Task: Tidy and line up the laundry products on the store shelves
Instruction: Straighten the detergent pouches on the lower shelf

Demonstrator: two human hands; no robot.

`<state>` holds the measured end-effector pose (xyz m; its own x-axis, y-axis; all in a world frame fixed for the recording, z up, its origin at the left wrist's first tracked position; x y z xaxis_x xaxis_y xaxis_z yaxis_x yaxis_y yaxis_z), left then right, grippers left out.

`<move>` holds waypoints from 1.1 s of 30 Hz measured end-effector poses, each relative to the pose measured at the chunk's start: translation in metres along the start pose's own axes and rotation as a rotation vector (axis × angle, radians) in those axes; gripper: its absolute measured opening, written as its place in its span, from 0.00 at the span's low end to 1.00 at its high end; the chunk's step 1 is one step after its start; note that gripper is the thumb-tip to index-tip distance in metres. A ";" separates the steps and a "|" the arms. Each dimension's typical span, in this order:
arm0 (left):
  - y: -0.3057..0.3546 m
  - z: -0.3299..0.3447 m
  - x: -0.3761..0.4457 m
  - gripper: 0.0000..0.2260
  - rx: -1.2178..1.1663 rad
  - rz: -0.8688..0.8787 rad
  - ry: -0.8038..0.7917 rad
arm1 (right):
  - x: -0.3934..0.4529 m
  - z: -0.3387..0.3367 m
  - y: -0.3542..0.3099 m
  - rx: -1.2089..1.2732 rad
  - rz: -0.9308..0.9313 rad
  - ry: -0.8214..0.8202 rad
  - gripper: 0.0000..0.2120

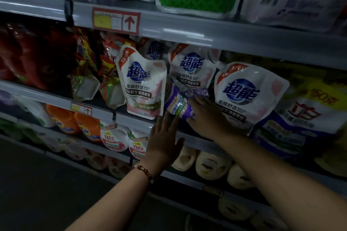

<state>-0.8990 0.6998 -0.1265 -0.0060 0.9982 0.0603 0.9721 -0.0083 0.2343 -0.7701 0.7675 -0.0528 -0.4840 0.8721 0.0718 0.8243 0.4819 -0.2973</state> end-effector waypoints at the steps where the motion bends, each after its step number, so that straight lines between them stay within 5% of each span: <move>1: 0.001 0.000 0.002 0.34 -0.006 -0.001 -0.008 | 0.008 0.000 -0.001 -0.011 -0.006 0.025 0.32; 10: -0.004 0.007 0.012 0.34 0.006 -0.028 -0.061 | 0.065 0.009 -0.018 -0.142 0.072 0.101 0.31; 15: -0.012 0.011 0.005 0.33 0.015 -0.076 -0.104 | 0.087 0.013 -0.024 -0.199 0.126 0.104 0.20; 20: -0.016 0.004 -0.003 0.33 -0.034 -0.112 -0.087 | 0.087 0.005 -0.016 0.041 0.195 0.242 0.12; 25: -0.018 -0.002 -0.009 0.33 -0.094 -0.151 -0.130 | 0.081 0.003 0.000 0.296 0.323 0.166 0.13; 33: -0.003 -0.009 -0.003 0.27 -0.741 -0.420 -0.101 | 0.062 -0.016 0.010 0.519 0.420 0.161 0.14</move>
<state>-0.9043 0.6968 -0.1187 -0.2760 0.9277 -0.2515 0.4900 0.3609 0.7935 -0.7869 0.8278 -0.0366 -0.0717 0.9972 -0.0206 0.6652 0.0324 -0.7460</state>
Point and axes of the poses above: each hand's wrist, its own x-axis towards the middle knuckle, its own z-axis out of the palm, y = z × x, the point moved 4 cm from there along x, towards the middle knuckle, and after that the axes turned 7 degrees about x, right-handed, at the moved point
